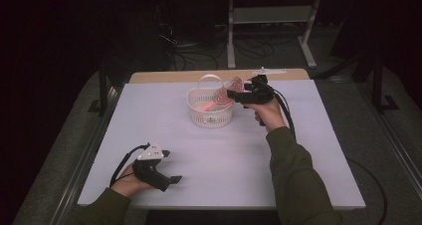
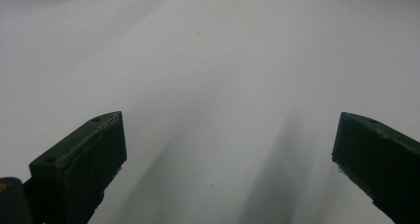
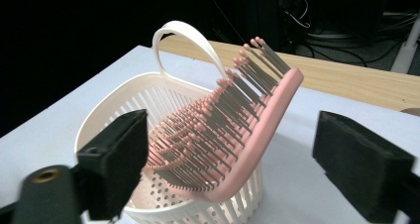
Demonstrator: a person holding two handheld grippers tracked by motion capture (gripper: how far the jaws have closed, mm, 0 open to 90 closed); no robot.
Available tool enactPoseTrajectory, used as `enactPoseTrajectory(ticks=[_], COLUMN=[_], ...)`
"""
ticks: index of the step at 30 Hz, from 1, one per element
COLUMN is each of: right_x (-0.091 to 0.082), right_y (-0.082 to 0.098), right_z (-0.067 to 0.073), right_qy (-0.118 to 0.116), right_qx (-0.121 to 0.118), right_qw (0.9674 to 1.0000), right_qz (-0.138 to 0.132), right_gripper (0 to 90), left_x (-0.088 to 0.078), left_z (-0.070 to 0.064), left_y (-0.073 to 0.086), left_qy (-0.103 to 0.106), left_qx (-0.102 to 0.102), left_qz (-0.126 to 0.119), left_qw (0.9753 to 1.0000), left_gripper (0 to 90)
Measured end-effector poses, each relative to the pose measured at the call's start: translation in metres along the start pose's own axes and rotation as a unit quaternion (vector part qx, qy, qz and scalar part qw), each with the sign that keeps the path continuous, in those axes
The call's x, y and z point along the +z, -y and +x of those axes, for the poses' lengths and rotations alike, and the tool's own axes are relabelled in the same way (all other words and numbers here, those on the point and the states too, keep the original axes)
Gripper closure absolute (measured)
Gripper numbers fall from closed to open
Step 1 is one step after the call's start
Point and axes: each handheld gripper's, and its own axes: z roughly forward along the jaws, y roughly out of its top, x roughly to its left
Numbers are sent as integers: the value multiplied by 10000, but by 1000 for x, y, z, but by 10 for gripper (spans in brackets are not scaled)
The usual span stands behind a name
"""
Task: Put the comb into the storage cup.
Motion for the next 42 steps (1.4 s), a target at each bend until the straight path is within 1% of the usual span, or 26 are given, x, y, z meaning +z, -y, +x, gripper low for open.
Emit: enactPoseTrajectory(ticks=[6,9,10,14,19,22,33,42], right_x=[-3,-7,-8,-13,-18,-21,-31,-37], right_y=[0,0,0,1,5,8,20,32], right_z=[2,2,2,4,7,10,21,26], right_qy=[26,-2,-26,-55,-99,-114,-79,-124], right_qx=[-199,-241,-223,-396,-465,-564,-837,-932], right_qw=[9997,9996,9996,9990,9986,9979,9952,9938], right_qz=[141,148,177,218,252,302,504,592], right_gripper=[24,0,0,0,0,0,0,0], left_x=[0,-1,-1,-1,-1,0,-1,-1], left_z=[1,1,2,3,3,4,4,4], left_y=[-1,-2,-2,-3,-3,-3,-4,-4], left_qy=[-30,-40,-41,-59,-58,-61,-47,-43], left_qx=[-59,-85,-87,-88,-104,-110,-113,-115], left_qz=[-43,-70,-81,-100,-103,-113,-176,-205], left_qw=[10000,9999,9999,9999,9999,9999,9998,9997], left_gripper=[3,3,3,3,3,3,2,3])
